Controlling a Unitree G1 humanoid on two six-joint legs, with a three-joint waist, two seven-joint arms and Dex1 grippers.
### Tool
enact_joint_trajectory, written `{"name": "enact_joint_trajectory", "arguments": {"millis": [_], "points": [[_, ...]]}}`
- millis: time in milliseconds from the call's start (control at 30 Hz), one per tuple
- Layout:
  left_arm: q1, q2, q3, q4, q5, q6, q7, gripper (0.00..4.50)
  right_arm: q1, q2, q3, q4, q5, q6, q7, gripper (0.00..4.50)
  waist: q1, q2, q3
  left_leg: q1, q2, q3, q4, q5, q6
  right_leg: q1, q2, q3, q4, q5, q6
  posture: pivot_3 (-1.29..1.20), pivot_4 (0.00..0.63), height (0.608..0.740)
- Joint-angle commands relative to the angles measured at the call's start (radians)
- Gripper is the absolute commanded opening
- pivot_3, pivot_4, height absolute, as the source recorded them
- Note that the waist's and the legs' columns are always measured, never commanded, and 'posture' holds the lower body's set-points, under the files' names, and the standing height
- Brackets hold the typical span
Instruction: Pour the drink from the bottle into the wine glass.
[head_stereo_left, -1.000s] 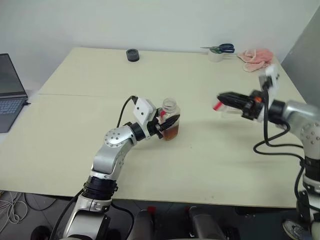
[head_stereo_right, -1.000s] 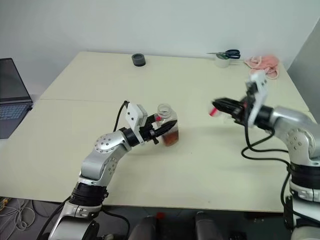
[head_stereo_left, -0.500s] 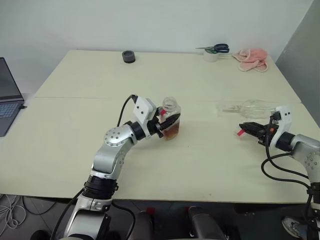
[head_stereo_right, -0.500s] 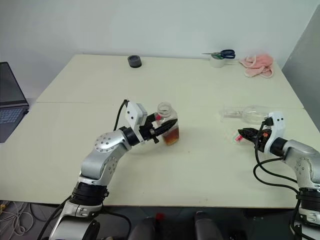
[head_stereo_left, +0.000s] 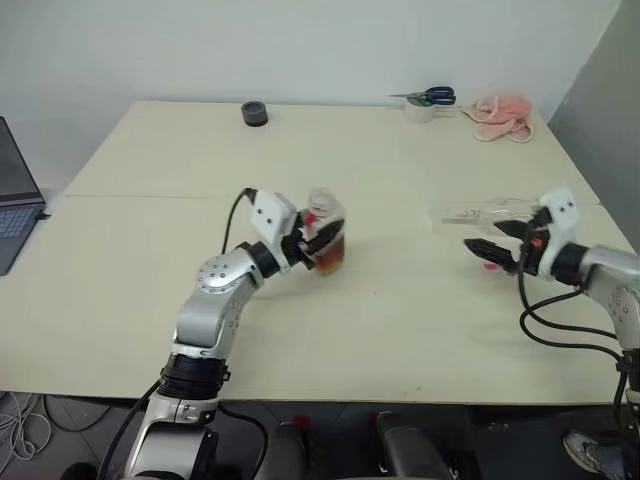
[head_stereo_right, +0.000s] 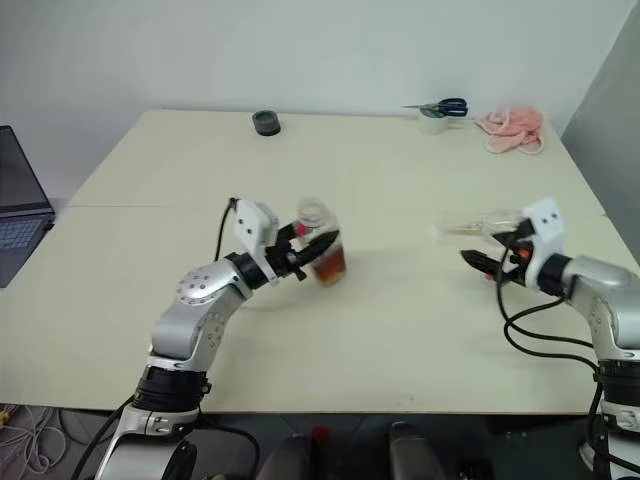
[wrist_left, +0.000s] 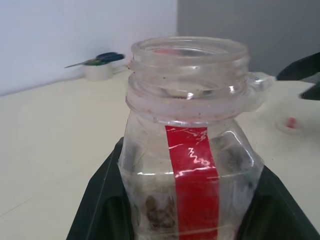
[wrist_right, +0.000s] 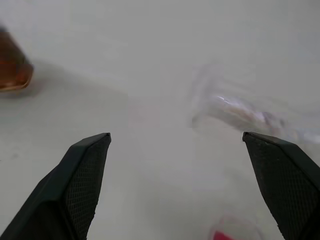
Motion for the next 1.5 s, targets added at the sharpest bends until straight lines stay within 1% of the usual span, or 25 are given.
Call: {"name": "enact_joint_trajectory", "arguments": {"millis": [33,133,200,233,333,400,500,700,767,833,967,1167,1267,1400,1500], "points": [[-0.051,0.015,0.116,0.052,0.041,-0.06,0.144,1.82,-0.107,0.071,0.133,-0.181,0.006,0.029,0.001,4.5,-0.002,-0.001,0.0,0.0,0.001,0.0,0.0,0.0,0.0,0.0,0.001,0.0,0.0,-0.001,0.002,0.0,0.15,0.74],[-0.103,0.03,0.185,0.156,0.063,-0.073,0.248,1.82,-0.188,0.191,0.215,-0.174,-0.035,0.012,-0.055,4.5,0.002,-0.001,0.001,0.0,0.001,-0.002,0.001,0.0,0.0,0.001,0.001,-0.002,0.0,-0.001,0.002,0.0,0.15,0.74],[-0.138,0.043,0.209,0.224,0.077,-0.09,0.286,1.82,-0.215,0.246,0.274,-0.157,-0.071,0.001,-0.071,4.5,0.005,-0.002,0.001,-0.001,0.0,-0.002,0.001,0.0,0.0,0.001,0.0,-0.002,0.0,-0.001,0.002,0.0,0.15,0.74],[-0.153,0.047,0.217,0.252,0.076,-0.09,0.296,1.82,-0.221,0.266,0.296,-0.15,-0.08,-0.001,-0.07,4.5,0.01,-0.002,0.001,-0.002,-0.001,-0.003,0.001,0.0,0.0,0.0,-0.001,-0.003,-0.001,0.001,-0.001,0.0,0.15,0.74],[-0.174,0.052,0.226,0.311,0.075,-0.086,0.304,1.82,-0.228,0.31,0.334,-0.143,-0.085,0.003,-0.057,4.5,0.026,-0.002,0.001,-0.005,-0.004,-0.004,0.002,0.0,0.0,-0.001,-0.006,-0.007,-0.001,0.002,-0.002,0.0,0.15,0.74],[-0.171,0.049,0.231,0.329,0.083,-0.104,0.318,1.82,-0.237,0.337,0.34,-0.128,-0.094,0.003,-0.067,4.5,0.03,-0.002,0.001,-0.007,-0.004,-0.004,0.001,0.0,-0.001,-0.002,-0.008,-0.008,-0.001,0.002,-0.002,0.0,0.15,0.74],[-0.166,0.036,0.24,0.342,0.059,-0.098,0.313,1.82,-0.247,0.36,0.34,-0.103,-0.115,-0.005,-0.074,4.5,0.031,-0.002,0.001,-0.008,-0.004,-0.005,0.001,0.0,-0.001,-0.003,-0.012,-0.009,-0.001,0.002,-0.002,0.0,0.15,0.74],[-0.139,0.022,0.23,0.321,0.032,-0.052,0.295,1.82,-0.259,0.383,0.327,-0.086,-0.138,-0.01,-0.083,4.5,0.03,-0.002,0.0,-0.006,-0.006,-0.005,0.001,0.0,-0.001,-0.003,-0.01,-0.009,0.001,0.002,-0.002,0.0,0.15,0.74],[-0.124,0.02,0.236,0.304,0.028,-0.044,0.303,2.55,-0.26,0.385,0.319,-0.084,-0.141,-0.008,-0.085,4.5,0.029,-0.002,0.0,-0.006,-0.006,-0.006,0.001,0.0,-0.001,-0.002,-0.01,-0.01,0.001,0.002,-0.002,0.0,0.15,0.74],[-0.109,0.025,0.234,0.288,0.034,-0.041,0.305,3.11,-0.261,0.386,0.315,-0.081,-0.144,-0.007,-0.086,4.5,0.026,-0.002,0.0,-0.006,-0.006,-0.006,0.002,0.0,-0.001,-0.002,-0.01,-0.01,0.001,0.002,-0.002,0.0,0.15,0.74],[-0.083,0.034,0.235,0.249,0.029,-0.02,0.303,4.41,-0.263,0.39,0.314,-0.072,-0.152,-0.011,-0.084,4.5,0.025,-0.002,0.0,-0.006,-0.006,-0.006,0.001,0.0,-0.001,-0.002,-0.01,-0.01,0.001,0.002,-0.002,0.0,0.15,0.74],[-0.029,0.04,0.231,0.176,0.034,0.018,0.305,4.46,-0.271,0.392,0.309,-0.055,-0.157,-0.02,-0.076,4.5,0.025,-0.002,0.0,-0.006,-0.005,-0.006,0.001,0.0,-0.001,-0.002,-0.01,-0.01,0.001,0.002,-0.002,0.0,0.15,0.74],[0.087,0.034,0.264,0.039,0.015,0.062,0.33,4.46,-0.256,0.354,0.277,-0.06,-0.142,-0.021,-0.051,4.5,0.022,-0.002,0.0,-0.006,-0.005,-0.005,0.001,0.0,-0.001,-0.002,-0.011,-0.009,0.0,0.002,-0.002,0.0,0.15,0.74],[0.332,0.013,0.288,-0.197,-0.039,0.109,0.319,4.46,-0.177,0.269,0.166,-0.071,-0.092,0.014,-0.018,4.5,0.025,-0.003,0.0,-0.006,-0.002,-0.005,0.0,0.0,0.0,-0.002,-0.012,-0.008,-0.001,0.002,-0.002,0.0,0.15,0.74],[0.472,-0.009,0.328,-0.32,-0.099,0.132,0.321,4.46,-0.099,0.224,0.076,-0.092,-0.042,0.05,-0.016,4.5,0.027,-0.003,0.0,-0.007,-0.002,-0.005,0.0,0.0,0.0,-0.002,-0.014,-0.008,-0.001,0.002,-0.002,0.0,0.15,0.74]]}}
